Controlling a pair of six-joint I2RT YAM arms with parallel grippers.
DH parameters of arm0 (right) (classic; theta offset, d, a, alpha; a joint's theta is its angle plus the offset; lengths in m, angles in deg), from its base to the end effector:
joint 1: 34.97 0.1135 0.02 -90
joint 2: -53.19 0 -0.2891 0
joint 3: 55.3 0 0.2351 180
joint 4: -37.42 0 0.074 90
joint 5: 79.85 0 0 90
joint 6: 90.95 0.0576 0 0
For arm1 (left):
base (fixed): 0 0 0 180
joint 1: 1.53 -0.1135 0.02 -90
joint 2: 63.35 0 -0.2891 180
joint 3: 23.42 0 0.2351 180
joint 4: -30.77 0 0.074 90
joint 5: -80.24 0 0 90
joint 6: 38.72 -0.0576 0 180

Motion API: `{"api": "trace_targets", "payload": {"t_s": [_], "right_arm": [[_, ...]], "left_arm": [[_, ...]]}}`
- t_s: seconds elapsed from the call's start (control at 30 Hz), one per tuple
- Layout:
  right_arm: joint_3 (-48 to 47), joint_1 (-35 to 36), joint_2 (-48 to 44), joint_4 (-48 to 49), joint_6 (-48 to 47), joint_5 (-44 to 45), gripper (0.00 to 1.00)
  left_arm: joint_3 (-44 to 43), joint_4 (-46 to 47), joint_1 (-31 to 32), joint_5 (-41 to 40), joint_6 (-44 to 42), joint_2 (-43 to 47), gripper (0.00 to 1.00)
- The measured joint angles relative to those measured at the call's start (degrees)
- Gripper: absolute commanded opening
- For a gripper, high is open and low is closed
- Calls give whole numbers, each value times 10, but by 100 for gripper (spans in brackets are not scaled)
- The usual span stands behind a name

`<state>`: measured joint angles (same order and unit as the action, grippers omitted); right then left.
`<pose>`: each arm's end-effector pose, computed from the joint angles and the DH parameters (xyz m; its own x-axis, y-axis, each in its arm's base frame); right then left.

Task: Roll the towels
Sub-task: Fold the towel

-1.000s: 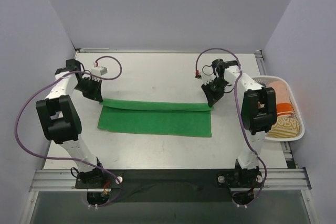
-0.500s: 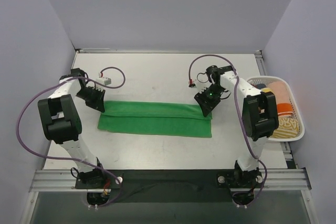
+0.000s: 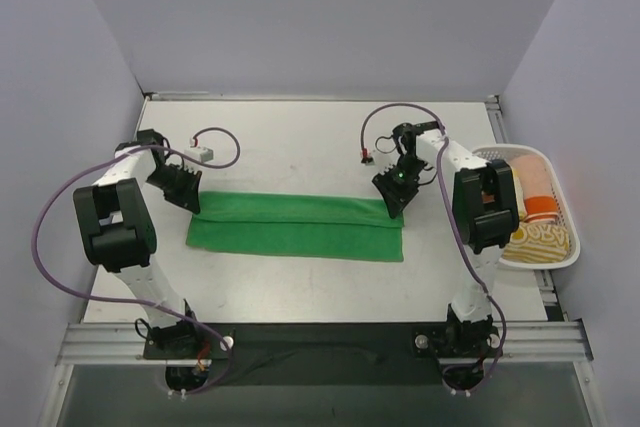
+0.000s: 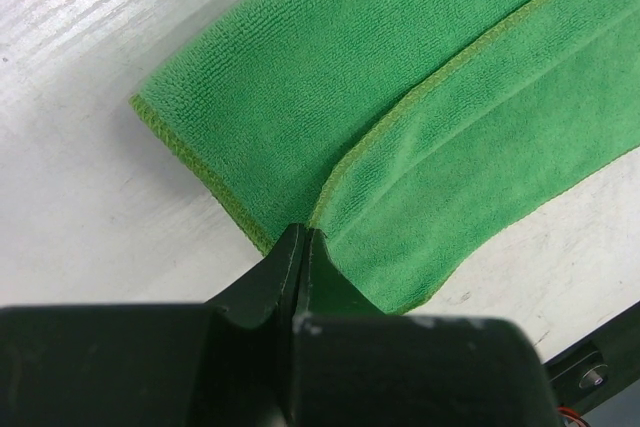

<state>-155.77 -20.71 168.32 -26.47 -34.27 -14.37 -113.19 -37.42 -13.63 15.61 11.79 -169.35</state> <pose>0.3772 0.1205 0.1918 -0.6268 -0.6750 -0.3893 -0.7758 0.5873 0.2308 0.3353 0.0467 0.2002 -0.8456 0.4064 -0.3462 0.5041 0.8212 -0.2673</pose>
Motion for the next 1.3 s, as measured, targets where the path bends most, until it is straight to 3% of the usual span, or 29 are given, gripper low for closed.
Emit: {"api": "trace_targets", "payload": {"t_s": [0.53, 0.7, 0.77, 0.9, 1.0, 1.07, 1.17, 1.3], "right_arm": [[28, -3, 10, -4, -10, 20, 35], [28, -3, 20, -5, -12, 21, 8], [28, -3, 20, -5, -11, 21, 8], [28, -3, 20, -10, -10, 19, 36], [28, -3, 20, -16, -11, 16, 37], [26, -3, 20, -20, -11, 15, 34], [19, -3, 20, -26, -12, 13, 17], [11, -4, 20, -28, -10, 10, 15]], "left_arm": [[-1, 0, 4, -1, 0, 0, 0], [-1, 0, 7, -1, 0, 0, 0], [-1, 0, 8, -1, 0, 0, 0], [-1, 0, 8, -1, 0, 0, 0], [-4, 0, 8, -1, 1, 0, 0], [-7, 0, 8, -1, 1, 0, 0], [-9, 0, 8, -1, 2, 0, 0], [-9, 0, 8, -1, 2, 0, 0]]}}
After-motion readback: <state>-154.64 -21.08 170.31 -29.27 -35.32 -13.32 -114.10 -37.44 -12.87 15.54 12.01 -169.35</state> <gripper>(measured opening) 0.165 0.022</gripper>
